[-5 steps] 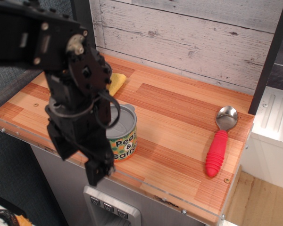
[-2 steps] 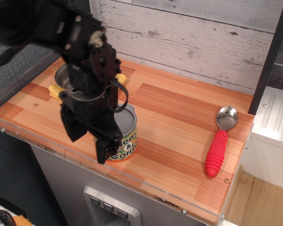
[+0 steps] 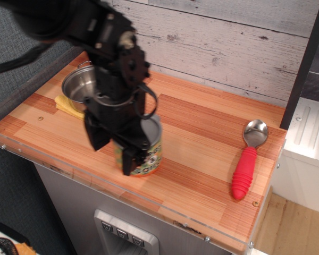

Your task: Slide the can directly back to the wall.

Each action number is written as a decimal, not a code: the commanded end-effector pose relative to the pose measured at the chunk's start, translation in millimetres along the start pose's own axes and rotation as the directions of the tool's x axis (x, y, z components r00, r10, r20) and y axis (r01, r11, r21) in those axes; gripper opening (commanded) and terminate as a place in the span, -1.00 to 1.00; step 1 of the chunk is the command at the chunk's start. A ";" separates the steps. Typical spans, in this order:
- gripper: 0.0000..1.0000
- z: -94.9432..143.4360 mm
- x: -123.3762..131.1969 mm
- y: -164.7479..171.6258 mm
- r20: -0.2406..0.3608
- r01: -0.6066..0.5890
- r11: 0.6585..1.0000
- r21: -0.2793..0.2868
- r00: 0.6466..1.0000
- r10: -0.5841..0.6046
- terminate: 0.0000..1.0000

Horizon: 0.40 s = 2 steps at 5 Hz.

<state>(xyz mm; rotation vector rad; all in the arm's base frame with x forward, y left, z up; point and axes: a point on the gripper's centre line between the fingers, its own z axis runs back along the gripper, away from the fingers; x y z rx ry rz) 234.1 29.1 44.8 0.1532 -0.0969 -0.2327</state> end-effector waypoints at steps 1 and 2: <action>1.00 4.2 39.6 11.2 0.035 -0.033 0.999 -0.019 0.999 0.033 -1.00; 1.00 0.9 57.9 18.4 0.046 -0.075 0.996 -0.052 0.996 0.077 -1.00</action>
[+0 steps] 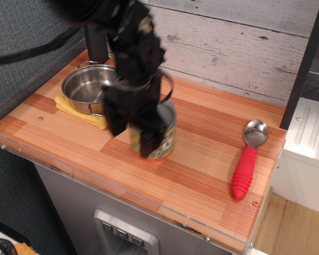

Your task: Slide the can directly back to the wall.

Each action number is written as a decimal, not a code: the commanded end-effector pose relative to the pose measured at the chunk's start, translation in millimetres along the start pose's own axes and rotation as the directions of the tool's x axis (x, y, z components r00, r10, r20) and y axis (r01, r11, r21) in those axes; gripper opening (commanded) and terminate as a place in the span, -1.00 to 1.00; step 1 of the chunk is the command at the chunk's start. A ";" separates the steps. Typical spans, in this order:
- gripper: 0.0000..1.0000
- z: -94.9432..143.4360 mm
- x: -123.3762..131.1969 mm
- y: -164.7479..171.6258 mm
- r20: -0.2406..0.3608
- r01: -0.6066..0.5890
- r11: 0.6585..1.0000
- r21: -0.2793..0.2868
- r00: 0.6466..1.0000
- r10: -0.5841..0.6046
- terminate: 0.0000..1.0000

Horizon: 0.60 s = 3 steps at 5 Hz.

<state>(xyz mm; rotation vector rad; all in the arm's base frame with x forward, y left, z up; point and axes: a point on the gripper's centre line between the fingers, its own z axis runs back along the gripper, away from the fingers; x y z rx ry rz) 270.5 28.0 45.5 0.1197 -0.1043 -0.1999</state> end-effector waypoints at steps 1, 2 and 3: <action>1.00 0.8 39.5 13.9 0.070 -0.055 0.998 -0.037 0.996 0.058 -1.00; 1.00 -0.7 53.3 17.1 0.083 -0.074 0.996 -0.039 0.994 0.077 -1.00; 1.00 -3.5 69.9 22.3 0.109 -0.080 0.995 -0.056 0.990 0.086 -1.00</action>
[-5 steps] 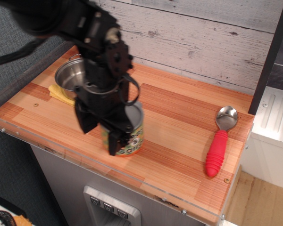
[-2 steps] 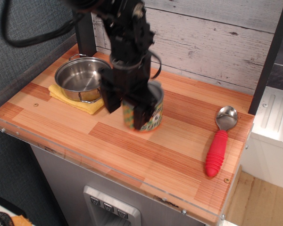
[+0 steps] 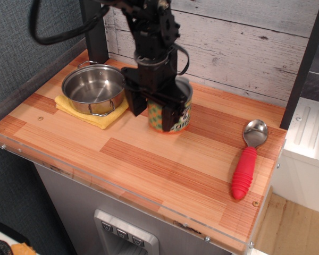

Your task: Slide the can directly back to the wall.

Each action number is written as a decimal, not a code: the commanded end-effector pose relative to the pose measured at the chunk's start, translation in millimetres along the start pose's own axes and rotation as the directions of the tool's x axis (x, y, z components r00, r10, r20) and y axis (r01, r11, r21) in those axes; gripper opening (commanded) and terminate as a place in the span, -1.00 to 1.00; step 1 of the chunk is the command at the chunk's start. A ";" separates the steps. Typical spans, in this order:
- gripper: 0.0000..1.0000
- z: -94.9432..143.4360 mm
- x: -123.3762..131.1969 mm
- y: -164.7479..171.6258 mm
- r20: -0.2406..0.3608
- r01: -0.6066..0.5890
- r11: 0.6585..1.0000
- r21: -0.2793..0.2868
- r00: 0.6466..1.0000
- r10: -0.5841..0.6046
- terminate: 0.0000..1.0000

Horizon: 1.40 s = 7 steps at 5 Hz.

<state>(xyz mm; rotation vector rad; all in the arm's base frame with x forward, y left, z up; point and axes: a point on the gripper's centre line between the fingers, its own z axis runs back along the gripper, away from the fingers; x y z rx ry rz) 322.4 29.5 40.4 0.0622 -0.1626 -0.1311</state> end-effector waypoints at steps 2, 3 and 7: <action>1.00 6.8 38.4 7.9 0.080 -0.007 1.000 0.023 0.997 0.005 -1.00; 1.00 12.9 36.7 6.7 0.094 -0.022 1.000 0.009 0.995 0.021 -1.00; 1.00 49.0 -2.3 5.9 -0.033 -0.036 0.998 0.043 0.999 0.037 -1.00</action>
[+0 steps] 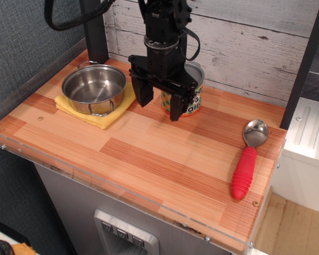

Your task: Slide the can directly back to the wall.

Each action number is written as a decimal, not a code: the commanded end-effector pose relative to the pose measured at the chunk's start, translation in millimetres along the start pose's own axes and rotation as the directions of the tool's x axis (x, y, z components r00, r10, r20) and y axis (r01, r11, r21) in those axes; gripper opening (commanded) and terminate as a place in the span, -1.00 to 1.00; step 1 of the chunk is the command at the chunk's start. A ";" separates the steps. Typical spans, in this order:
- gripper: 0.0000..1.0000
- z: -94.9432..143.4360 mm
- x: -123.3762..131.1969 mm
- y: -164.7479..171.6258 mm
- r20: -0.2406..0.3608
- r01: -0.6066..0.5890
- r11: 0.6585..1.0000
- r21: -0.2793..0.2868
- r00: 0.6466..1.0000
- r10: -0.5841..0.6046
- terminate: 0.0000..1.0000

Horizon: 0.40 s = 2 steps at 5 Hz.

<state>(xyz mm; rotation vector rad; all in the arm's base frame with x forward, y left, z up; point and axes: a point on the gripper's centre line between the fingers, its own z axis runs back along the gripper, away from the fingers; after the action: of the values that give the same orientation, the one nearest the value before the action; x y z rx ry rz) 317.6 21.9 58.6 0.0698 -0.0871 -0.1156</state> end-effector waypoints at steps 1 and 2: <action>1.00 42.3 -16.0 30.2 0.029 -0.099 0.994 0.044 0.995 0.098 -1.00; 1.00 52.8 -27.8 52.7 0.038 -0.182 0.982 0.055 0.983 0.180 -1.00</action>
<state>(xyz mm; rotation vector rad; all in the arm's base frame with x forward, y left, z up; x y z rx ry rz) 290.9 73.9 99.9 0.1106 -0.0981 0.0828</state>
